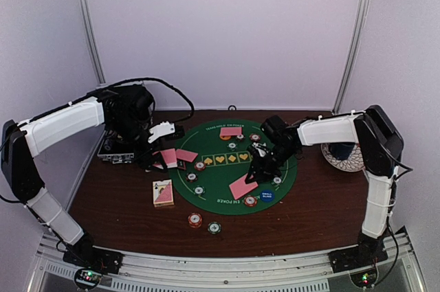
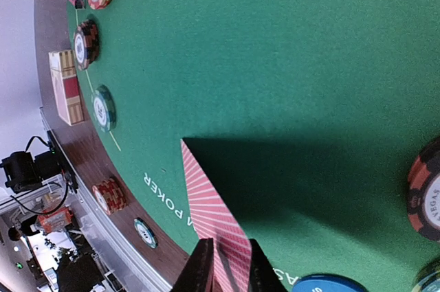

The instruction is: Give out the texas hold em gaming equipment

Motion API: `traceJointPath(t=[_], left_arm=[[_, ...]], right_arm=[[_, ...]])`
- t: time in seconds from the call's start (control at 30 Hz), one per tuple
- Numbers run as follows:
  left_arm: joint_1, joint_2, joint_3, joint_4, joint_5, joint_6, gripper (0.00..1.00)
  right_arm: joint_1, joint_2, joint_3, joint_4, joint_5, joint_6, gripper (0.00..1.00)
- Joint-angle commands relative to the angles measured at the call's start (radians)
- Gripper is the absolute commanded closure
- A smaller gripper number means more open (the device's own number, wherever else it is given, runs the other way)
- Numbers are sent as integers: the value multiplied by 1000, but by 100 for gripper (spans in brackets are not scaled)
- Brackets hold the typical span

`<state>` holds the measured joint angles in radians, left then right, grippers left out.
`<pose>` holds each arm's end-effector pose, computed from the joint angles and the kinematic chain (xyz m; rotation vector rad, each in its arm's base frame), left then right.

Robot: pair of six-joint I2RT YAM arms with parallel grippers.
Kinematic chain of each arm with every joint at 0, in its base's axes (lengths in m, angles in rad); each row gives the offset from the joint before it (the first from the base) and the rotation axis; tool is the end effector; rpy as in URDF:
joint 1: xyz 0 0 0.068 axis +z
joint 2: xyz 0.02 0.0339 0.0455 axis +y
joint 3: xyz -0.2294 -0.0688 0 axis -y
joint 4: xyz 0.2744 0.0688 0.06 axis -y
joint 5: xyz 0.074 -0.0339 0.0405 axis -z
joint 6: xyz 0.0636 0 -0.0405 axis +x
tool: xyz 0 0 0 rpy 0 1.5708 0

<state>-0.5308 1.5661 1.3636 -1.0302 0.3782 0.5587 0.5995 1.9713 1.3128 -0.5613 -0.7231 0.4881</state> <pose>0.2847 -0.1944 0.2209 1.5042 2.3089 -0.5205 0.3106 0.2633 0.0900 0.3459 -2.8062 -1.1718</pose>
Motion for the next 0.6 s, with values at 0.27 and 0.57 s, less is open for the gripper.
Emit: traceJointPath(t=[0.27, 0.57], left_arm=[[5, 0, 23, 4, 26, 6, 87], [4, -3, 28, 2, 22, 6, 87]], right_arm=[[5, -48, 72, -64, 185, -66, 62], [33, -146, 114, -75, 279, -56, 39]])
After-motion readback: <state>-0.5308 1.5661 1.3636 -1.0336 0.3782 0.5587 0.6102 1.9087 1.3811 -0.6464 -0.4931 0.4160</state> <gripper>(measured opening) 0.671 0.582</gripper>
